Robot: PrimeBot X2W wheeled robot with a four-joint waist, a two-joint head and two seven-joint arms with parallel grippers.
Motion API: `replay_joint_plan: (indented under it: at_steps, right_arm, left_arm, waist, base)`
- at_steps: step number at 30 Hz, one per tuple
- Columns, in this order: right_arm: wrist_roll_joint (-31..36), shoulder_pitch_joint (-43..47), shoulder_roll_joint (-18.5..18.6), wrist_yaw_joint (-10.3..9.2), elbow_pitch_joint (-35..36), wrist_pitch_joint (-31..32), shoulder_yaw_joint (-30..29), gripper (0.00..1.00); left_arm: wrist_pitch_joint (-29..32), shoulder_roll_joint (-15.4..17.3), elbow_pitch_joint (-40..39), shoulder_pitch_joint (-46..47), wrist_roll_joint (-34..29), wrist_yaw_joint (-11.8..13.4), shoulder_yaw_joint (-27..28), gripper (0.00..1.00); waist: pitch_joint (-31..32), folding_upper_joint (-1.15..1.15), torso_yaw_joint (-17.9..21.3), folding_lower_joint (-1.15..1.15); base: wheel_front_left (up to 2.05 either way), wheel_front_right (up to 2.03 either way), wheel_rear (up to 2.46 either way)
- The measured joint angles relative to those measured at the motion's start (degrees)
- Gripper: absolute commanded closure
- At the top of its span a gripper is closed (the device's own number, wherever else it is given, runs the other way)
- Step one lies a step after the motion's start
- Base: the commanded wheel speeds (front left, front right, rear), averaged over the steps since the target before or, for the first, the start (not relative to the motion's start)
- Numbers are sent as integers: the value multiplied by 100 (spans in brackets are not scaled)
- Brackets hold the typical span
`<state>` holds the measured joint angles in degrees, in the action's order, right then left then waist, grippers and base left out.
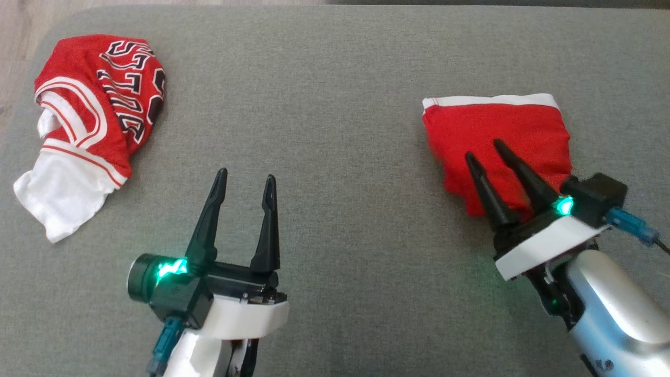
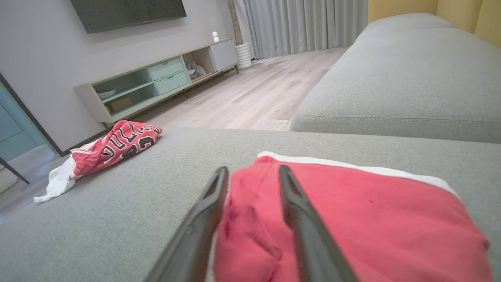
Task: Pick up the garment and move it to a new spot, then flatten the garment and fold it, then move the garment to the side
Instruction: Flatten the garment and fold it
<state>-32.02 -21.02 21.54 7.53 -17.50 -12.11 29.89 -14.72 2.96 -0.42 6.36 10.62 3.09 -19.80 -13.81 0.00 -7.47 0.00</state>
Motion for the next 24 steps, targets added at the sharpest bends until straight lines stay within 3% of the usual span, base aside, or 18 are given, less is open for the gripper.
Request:
replay_joint_plan:
  at_steps: [4,8,14,24]
  right_arm:
    - [36,188,-49,0,51,-133,-380,0]
    - [391,410,-208,0,257,-225,-1419,0]
    - [881,1086,-846,0,864,-226,-2552,0]
    - [2205,1775,-1109,0,967,-226,-2911,0]
  left_arm:
    - [0,0,13,-1,-1,51,47,0]
    - [0,0,35,-125,-4,102,124,0]
    - [0,0,132,-328,-10,197,167,0]
    - [0,0,358,-573,-118,202,270,0]
  waist:
    - [18,0,-25,0]
    - [100,0,45,0]
    - [201,0,127,0]
    - [430,0,122,0]
  base:
    - [0,0,0]
    - [0,0,0]
    - [0,0,0]
    - [0,0,0]
